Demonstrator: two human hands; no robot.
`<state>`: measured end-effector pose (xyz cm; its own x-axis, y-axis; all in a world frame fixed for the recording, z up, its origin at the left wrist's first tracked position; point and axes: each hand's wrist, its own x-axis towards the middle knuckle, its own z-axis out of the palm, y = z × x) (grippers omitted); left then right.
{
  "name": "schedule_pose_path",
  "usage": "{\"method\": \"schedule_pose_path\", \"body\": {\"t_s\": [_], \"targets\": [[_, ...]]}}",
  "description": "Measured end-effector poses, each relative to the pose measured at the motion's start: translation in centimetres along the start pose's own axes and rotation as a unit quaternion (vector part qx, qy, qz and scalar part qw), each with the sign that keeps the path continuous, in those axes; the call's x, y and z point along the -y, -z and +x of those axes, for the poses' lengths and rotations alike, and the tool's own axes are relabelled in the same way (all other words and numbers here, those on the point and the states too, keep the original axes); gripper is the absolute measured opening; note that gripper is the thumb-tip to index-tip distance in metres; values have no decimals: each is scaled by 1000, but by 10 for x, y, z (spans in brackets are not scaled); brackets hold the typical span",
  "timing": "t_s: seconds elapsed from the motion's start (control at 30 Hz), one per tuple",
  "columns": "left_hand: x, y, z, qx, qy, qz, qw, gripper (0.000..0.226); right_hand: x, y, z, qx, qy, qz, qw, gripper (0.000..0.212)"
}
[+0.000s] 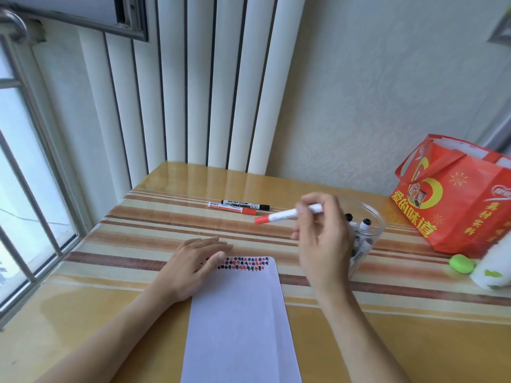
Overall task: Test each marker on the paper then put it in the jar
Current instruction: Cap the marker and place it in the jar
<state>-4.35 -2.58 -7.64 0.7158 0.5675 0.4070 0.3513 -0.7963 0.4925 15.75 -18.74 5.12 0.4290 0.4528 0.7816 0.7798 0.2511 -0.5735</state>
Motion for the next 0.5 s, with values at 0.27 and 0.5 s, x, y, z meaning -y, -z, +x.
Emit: {"method": "schedule_pose_path", "body": {"t_s": [0.27, 0.5], "targets": [[4, -4, 2, 32, 1, -8, 999, 63, -4, 54, 61, -72, 45, -184, 979, 8], [2, -1, 1, 33, -2, -19, 999, 66, -10, 50, 61, -79, 28, -208, 974, 9]]}}
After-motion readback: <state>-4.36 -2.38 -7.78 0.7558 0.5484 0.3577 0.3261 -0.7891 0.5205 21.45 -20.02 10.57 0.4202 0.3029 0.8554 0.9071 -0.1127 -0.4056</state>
